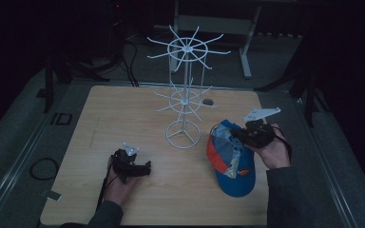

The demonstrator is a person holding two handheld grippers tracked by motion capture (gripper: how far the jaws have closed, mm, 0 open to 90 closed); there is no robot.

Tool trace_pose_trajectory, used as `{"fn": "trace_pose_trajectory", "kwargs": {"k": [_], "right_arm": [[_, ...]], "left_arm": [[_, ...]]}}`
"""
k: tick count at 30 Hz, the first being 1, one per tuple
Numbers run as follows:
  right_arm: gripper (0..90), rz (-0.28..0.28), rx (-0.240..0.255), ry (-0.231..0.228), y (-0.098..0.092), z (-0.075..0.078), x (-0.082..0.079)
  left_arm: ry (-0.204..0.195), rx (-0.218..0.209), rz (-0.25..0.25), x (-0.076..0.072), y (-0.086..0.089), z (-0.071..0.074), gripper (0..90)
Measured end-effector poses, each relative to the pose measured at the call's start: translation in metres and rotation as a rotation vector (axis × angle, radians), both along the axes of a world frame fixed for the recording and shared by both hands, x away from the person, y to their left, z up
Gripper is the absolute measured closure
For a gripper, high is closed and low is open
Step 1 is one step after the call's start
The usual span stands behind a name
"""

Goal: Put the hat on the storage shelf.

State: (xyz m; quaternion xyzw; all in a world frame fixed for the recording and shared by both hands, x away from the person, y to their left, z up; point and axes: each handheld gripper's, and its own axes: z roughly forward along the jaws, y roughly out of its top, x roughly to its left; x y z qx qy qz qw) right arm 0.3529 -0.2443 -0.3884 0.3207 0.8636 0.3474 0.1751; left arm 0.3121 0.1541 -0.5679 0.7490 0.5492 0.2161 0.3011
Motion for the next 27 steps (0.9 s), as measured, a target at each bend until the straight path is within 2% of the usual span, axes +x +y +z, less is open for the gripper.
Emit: {"fn": "trace_pose_trajectory", "kwargs": {"k": [27], "right_arm": [[88.1, 0.026, 0.065, -0.071, -0.007, 0.016, -0.019]], "left_arm": [[0.000, 0.001, -0.001, 0.000, 0.000, 0.000, 2.4]]}}
